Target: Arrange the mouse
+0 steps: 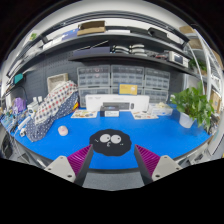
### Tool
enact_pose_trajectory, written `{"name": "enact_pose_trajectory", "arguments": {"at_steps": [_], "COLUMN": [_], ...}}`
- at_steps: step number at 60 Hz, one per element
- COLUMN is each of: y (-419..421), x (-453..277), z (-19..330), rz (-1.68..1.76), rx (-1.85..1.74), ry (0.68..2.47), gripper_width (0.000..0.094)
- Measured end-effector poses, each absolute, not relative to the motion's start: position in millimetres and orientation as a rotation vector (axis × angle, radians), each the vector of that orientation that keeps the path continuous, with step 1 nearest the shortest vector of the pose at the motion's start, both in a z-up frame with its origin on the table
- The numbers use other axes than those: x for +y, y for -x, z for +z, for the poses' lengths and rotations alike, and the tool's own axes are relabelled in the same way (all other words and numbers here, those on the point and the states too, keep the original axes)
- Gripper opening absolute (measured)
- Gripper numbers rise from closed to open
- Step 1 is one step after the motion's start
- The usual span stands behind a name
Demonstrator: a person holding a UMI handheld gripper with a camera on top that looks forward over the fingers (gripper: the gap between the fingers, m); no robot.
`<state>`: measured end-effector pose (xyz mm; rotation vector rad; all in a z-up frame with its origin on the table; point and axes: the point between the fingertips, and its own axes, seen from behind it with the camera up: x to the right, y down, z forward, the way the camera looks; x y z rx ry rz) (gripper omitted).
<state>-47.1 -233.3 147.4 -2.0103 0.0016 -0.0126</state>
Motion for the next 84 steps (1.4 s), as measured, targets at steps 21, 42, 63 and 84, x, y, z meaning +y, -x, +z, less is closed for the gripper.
{"name": "enact_pose_trajectory", "arguments": {"at_steps": [21, 42, 63, 84], "y": [198.8, 327.1, 336.2, 324.8], "x": [-216.8, -105.0, -6.2, 48.8], "z": [36.4, 6.8, -16.5, -17.5], "rz": [0.119, 0.156, 0.036, -0.001], "rx": [-0.118, -0.155, -0.051, 0.028], "ry": [2.199, 2.25, 2.309, 2.337], "gripper_width": [0.083, 0.0842, 0.0828, 0.0627]}}
